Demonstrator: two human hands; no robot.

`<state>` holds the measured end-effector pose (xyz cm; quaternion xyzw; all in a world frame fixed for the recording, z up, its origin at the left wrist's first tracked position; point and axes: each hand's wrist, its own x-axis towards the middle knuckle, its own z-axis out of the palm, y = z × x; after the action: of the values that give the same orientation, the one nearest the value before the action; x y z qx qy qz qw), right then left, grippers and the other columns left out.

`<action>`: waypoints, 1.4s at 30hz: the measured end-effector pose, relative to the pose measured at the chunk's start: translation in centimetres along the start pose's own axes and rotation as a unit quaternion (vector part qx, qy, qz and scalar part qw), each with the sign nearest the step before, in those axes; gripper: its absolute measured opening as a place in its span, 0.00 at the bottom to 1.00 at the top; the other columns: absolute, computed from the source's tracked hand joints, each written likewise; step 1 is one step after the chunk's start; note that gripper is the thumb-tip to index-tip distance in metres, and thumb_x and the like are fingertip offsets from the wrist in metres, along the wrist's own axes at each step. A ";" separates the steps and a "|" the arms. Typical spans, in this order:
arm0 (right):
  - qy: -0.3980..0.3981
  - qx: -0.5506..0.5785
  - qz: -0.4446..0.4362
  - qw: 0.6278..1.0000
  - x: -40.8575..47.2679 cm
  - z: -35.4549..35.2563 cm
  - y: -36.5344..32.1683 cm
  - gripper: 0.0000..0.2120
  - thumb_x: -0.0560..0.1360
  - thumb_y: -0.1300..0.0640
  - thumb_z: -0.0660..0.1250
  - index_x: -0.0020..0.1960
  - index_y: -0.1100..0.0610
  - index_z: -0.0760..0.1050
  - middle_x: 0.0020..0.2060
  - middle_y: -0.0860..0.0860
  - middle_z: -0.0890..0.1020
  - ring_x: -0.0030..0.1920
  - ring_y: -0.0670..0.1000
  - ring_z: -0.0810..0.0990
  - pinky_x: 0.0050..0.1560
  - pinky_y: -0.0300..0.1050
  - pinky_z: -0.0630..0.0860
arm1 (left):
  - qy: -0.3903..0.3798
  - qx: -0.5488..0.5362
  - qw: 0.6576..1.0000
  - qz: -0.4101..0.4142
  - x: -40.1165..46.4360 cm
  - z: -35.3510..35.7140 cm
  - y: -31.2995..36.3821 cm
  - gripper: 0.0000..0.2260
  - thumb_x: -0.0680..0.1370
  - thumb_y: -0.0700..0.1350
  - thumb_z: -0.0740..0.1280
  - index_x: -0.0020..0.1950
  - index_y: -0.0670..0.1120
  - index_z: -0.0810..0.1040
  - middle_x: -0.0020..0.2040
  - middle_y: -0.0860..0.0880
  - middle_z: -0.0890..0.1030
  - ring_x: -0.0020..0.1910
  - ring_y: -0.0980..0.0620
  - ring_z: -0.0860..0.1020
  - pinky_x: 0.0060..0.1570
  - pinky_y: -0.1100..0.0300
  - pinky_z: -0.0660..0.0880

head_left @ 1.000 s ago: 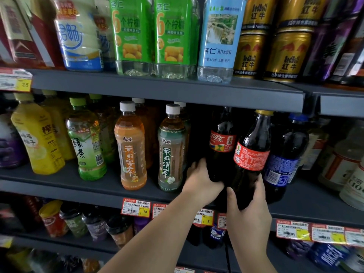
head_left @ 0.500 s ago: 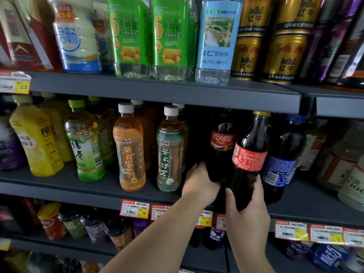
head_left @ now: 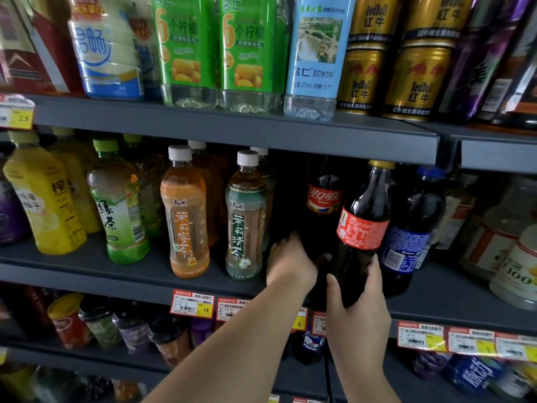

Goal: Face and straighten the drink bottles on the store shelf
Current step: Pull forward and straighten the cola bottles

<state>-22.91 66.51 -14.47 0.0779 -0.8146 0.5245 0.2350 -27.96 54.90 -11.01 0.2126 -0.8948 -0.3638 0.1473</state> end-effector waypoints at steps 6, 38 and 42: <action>-0.024 0.013 0.001 1.000 0.2 -0.5 -0.1 0.35 0.76 0.47 0.68 0.78 0.44 0.55 0.68 0.42 0.74 0.66 0.47 0.73 0.60 0.45 0.71 | 0.057 -0.090 0.994 0.037 -1.9 -0.5 -1.0 0.26 0.72 0.49 0.73 0.66 0.50 0.65 0.65 0.50 0.69 0.62 0.47 0.73 0.52 0.55 0.76; -0.165 -0.059 -0.011 0.984 2.1 0.2 -0.5 0.32 0.73 0.48 0.72 0.74 0.48 0.64 0.58 0.42 0.67 0.54 0.43 0.71 0.47 0.34 0.66 | 0.092 -0.057 0.985 0.133 -3.8 -1.5 -2.7 0.18 0.72 0.29 0.60 0.55 0.44 0.79 0.50 0.54 0.74 0.47 0.54 0.75 0.43 0.74 0.69; -0.162 -0.085 -0.032 0.983 2.1 0.3 -0.5 0.33 0.73 0.50 0.73 0.75 0.49 0.64 0.60 0.46 0.74 0.59 0.47 0.75 0.49 0.34 0.66 | 0.097 -0.056 0.986 0.125 -4.0 -1.7 -2.7 0.16 0.72 0.29 0.59 0.51 0.45 0.77 0.48 0.54 0.73 0.41 0.58 0.72 0.36 0.76 0.67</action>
<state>-24.71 66.24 -13.18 0.1673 -0.8809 0.4257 0.1218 -23.03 54.14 -12.15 0.1246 -0.8741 -0.3700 0.2891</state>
